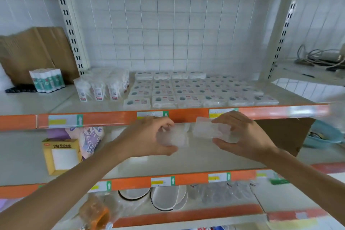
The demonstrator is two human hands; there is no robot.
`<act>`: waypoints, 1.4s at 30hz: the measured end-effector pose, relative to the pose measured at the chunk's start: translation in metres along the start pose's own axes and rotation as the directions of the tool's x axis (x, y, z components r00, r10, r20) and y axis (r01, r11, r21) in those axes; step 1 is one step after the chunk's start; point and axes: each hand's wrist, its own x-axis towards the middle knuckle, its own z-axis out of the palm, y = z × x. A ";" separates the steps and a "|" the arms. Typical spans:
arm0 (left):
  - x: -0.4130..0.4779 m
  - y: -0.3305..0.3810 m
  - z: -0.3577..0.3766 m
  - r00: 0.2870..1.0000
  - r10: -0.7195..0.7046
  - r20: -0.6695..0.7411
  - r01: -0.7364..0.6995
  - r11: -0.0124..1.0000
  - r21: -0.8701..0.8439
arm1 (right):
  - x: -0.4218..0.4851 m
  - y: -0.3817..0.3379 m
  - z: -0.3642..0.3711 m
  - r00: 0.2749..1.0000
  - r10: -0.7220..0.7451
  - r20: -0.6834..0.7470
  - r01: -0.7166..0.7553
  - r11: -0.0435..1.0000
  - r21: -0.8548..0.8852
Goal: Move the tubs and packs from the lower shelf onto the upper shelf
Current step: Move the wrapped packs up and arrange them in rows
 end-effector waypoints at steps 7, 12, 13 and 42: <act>0.056 -0.006 -0.045 0.995 -0.020 -0.095 0.019 1.000 -0.006 | 0.059 0.031 -0.024 0.996 -0.042 -0.076 0.038 0.998 -0.048; 0.112 -0.014 -0.053 0.993 -0.068 -0.096 0.065 0.997 -0.033 | 0.103 0.076 -0.021 0.995 -0.018 -0.097 0.015 0.999 -0.033; 0.124 -0.015 -0.051 0.994 -0.089 -0.065 0.086 0.996 -0.037 | 0.113 0.087 -0.020 0.995 -0.026 -0.099 0.023 0.999 -0.028; 0.365 -0.055 -0.016 0.853 -0.520 -0.052 0.404 0.719 -0.566 | 0.292 0.207 0.046 0.995 -0.090 -0.032 0.093 0.989 0.115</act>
